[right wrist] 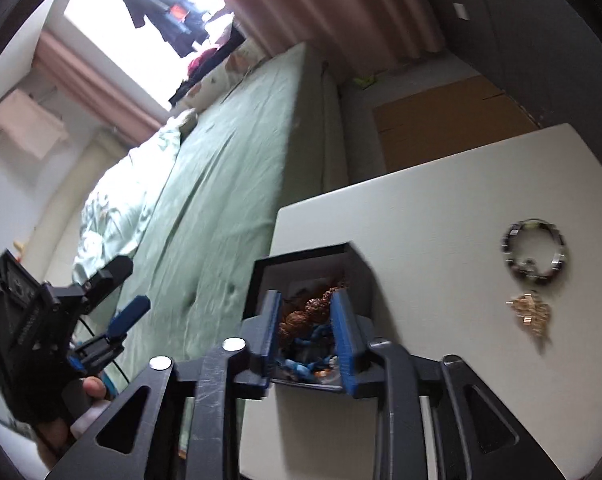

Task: Organize jewelry
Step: 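Lower the brown bead bracelet into the black box and open the right gripper, then move the left gripper to the gold butterfly brooch and close on it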

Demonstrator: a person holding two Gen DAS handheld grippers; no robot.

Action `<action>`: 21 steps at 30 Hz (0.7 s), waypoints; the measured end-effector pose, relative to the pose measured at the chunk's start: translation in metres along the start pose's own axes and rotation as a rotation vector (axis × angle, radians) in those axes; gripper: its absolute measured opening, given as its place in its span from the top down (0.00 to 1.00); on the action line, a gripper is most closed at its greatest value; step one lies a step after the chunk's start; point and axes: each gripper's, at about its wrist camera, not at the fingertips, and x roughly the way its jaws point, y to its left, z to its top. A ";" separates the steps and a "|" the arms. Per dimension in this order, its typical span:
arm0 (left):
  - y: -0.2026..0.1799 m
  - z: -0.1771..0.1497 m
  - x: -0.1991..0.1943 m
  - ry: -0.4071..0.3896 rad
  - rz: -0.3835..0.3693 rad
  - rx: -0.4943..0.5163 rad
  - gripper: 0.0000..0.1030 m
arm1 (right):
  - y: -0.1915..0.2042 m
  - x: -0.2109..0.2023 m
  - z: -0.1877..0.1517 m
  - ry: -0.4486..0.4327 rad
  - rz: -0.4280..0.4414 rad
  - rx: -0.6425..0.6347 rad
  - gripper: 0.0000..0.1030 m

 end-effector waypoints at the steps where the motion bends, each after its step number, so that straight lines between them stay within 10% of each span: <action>1: -0.002 -0.001 0.002 0.006 -0.001 0.004 0.26 | -0.005 -0.008 0.000 -0.022 -0.008 0.010 0.47; 21: -0.095 -0.056 0.039 0.122 -0.033 0.262 0.21 | -0.103 -0.103 -0.004 -0.083 -0.155 0.203 0.32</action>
